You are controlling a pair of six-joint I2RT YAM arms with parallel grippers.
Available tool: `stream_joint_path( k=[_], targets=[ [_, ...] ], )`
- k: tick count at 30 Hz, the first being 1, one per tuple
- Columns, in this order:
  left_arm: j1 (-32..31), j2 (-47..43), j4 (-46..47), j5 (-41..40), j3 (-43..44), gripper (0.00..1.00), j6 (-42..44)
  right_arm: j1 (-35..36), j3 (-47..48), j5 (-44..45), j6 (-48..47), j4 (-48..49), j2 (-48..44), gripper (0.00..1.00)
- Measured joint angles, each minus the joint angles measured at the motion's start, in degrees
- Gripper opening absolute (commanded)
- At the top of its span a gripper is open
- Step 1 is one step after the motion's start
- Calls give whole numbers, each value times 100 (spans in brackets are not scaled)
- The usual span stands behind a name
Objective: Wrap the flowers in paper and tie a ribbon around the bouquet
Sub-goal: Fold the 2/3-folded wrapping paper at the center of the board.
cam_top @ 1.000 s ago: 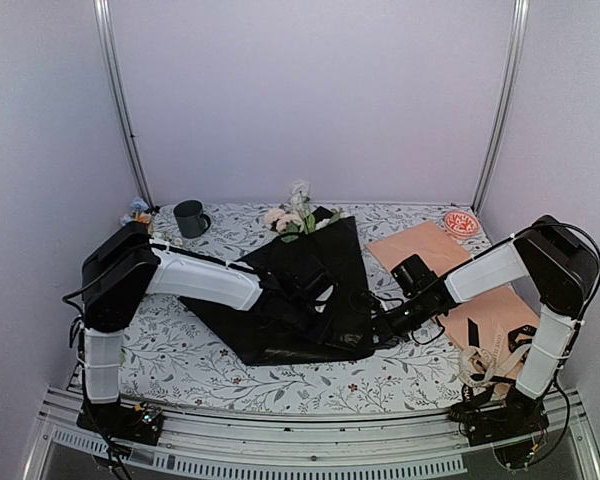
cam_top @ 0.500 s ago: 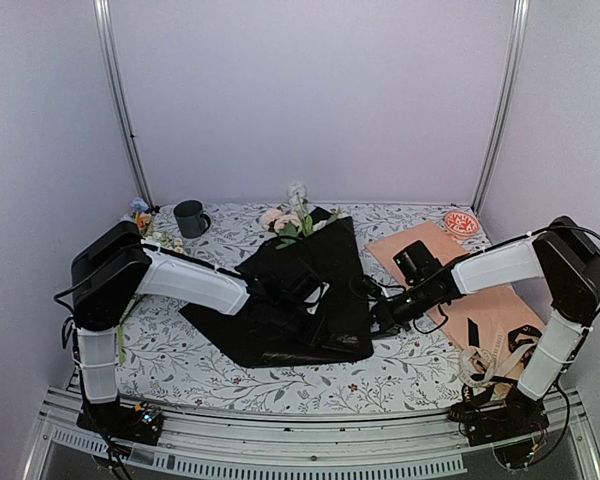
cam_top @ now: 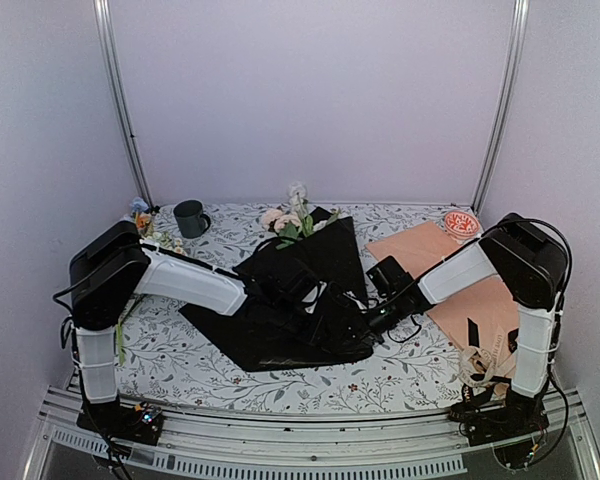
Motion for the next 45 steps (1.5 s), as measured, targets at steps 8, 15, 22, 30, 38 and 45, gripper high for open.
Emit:
stream_joint_path(
  k=[8,15,22,30,38,45],
  targets=[
    [7,-837,-258,-295,-546,57,-297,31,-50,142,28,144,-9,0],
    [61,-3185,-721,-732,-2079,62,-1633,116,39,166,31,190,44,1],
    [-874,-4437,-1255,-1552,-3375,68,-4017,404,79,286,332,516,116,0],
    [-2162,-2929,-1349,-2675,-2750,82,-6951,765,-20,367,1069,1211,208,0],
    [-2616,-1976,-1508,-3788,-2009,73,-8601,1093,-238,758,1784,1908,181,0],
    [-2787,-2070,-1342,-4168,-2409,64,-8894,1196,-428,1088,2109,2127,35,0]
  ],
)
